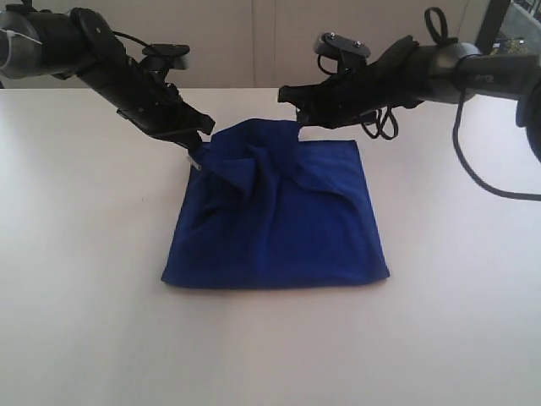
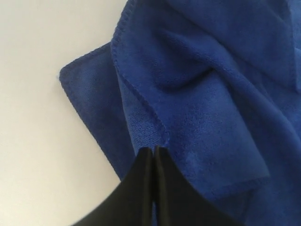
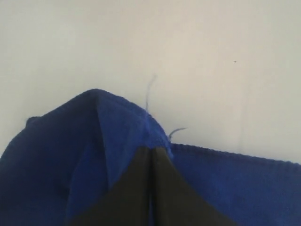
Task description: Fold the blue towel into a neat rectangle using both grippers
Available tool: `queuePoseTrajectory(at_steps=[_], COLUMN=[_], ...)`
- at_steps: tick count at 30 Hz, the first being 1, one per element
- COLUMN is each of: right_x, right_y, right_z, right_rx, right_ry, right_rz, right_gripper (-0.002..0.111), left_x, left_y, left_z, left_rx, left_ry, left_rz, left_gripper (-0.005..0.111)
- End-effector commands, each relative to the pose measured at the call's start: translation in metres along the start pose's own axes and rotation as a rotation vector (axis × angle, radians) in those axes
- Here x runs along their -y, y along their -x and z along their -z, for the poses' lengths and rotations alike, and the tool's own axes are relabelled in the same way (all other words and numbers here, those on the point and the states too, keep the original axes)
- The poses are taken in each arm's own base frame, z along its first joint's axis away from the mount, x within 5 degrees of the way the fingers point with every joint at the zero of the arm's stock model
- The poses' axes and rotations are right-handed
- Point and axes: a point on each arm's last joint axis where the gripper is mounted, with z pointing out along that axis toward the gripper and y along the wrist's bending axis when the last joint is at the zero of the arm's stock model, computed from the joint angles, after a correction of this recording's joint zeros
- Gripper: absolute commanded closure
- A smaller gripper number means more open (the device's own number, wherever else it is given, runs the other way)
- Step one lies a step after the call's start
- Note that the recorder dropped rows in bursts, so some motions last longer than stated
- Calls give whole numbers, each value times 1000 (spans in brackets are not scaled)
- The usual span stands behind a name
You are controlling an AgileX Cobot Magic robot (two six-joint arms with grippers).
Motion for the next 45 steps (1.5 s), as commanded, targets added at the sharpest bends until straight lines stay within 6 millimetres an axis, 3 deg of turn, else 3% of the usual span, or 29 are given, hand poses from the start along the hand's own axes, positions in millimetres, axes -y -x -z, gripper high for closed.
queuePoseTrajectory(at_steps=[1,5,9,14,21,32,36,45], right_x=[9,7,-1,-14,-27,-33,-31,-30], right_y=[17,26,31,32,33,4,-9,-53], right_z=[31,62,84,104,139,173,176,142], right_rx=[-19,-68,-52,-66,-45,-73,-110,-250], right_ry=[-55,-70,-80,-57,-53,-61,-56,-41], right_rz=[91,169,203,217,239,227,209,185], right_gripper=[108,108,108,108,108,108,108,108], left_x=[5,19,30,36,49,79,83,67], left_y=[5,14,17,11,12,7,0,-35], left_z=[20,55,82,89,115,157,151,90], left_rx=[18,49,64,-6,12,-2,-61,-98], left_ry=[13,4,-8,-63,-90,-159,-192,-173], left_rz=[-48,-208,-242,-247,-266,-321,-294,-157], left_gripper=[107,107,107,107,107,107,107,107])
